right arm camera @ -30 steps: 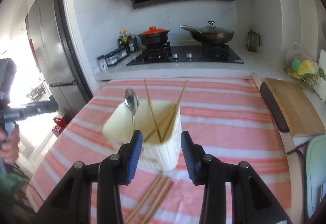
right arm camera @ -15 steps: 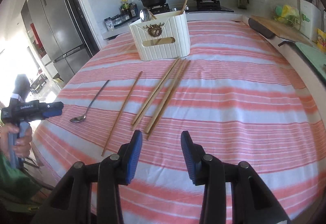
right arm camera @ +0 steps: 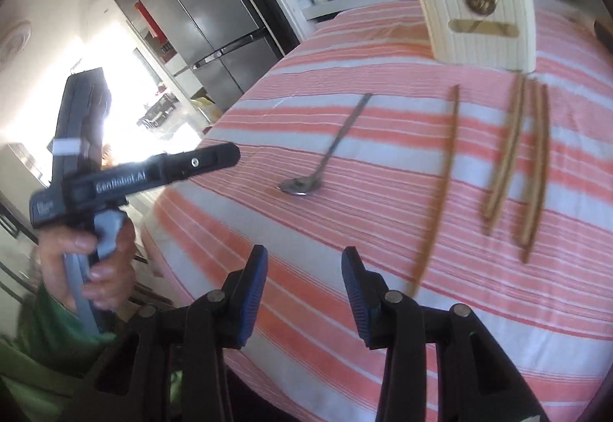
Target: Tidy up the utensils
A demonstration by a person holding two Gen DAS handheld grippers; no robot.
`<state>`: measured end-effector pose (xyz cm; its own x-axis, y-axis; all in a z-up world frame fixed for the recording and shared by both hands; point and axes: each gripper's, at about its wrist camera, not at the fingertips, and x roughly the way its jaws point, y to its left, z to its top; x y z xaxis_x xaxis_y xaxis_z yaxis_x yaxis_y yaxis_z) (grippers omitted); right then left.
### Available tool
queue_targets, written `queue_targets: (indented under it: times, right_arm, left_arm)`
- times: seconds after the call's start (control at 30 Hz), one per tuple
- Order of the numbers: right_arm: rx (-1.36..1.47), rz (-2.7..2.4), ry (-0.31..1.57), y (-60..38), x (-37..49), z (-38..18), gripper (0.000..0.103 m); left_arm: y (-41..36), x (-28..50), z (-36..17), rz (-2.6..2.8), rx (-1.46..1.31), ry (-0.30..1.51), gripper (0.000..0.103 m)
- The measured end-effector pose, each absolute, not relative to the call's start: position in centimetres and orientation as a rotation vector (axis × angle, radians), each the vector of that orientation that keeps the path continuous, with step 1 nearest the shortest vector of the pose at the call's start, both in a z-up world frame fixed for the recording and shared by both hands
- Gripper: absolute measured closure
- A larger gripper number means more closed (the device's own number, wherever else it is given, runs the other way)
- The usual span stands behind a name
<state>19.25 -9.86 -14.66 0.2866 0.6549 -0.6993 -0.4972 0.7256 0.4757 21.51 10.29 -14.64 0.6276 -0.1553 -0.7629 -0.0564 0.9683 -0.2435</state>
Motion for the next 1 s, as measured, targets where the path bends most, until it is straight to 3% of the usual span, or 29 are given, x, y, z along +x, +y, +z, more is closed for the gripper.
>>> queue_targets:
  times: [0.1, 0.37, 0.4, 0.43, 0.53, 0.63, 0.8, 0.93, 1.0]
  right_arm:
    - [0.196, 0.779, 0.999, -7.8, 20.4, -14.8, 0.061]
    - [-0.290, 0.746, 0.871, 0.2, 20.4, -15.0, 0.063]
    - [-0.373, 0.719, 0.860, 1.1, 20.4, -15.5, 0.072]
    - [-0.466, 0.680, 0.860, 1.8, 20.4, -16.1, 0.090]
    - [-0.500, 0.608, 0.829, 0.9, 20.0, -15.7, 0.099]
    - [-0.325, 0.589, 0.854, -3.0, 20.1, -14.2, 0.099]
    - [0.215, 0.627, 1.056, -9.3, 22.8, -14.2, 0.098]
    - [0.585, 0.671, 1.154, -9.0, 26.7, -15.7, 0.098]
    - [0.731, 0.798, 1.129, -6.6, 30.0, -16.3, 0.094]
  left_arm:
    - [11.6, 20.9, -14.6, -0.037, -0.285, 0.880, 0.030]
    - [14.0, 20.1, -15.8, 0.019, -0.348, 0.891, 0.030]
    - [14.2, 20.1, -16.0, 0.023, -0.359, 0.895, 0.030]
    - [14.4, 20.1, -16.1, 0.029, -0.366, 0.897, 0.030]
    - [14.9, 19.7, -16.0, 0.039, -0.372, 0.890, 0.030]
    - [15.4, 19.5, -16.1, 0.051, -0.379, 0.891, 0.030]
    - [14.9, 20.0, -16.8, 0.043, -0.404, 0.900, 0.030]
    - [13.8, 20.6, -17.0, 0.018, -0.417, 0.903, 0.030]
    - [13.5, 20.7, -16.8, 0.017, -0.413, 0.900, 0.030]
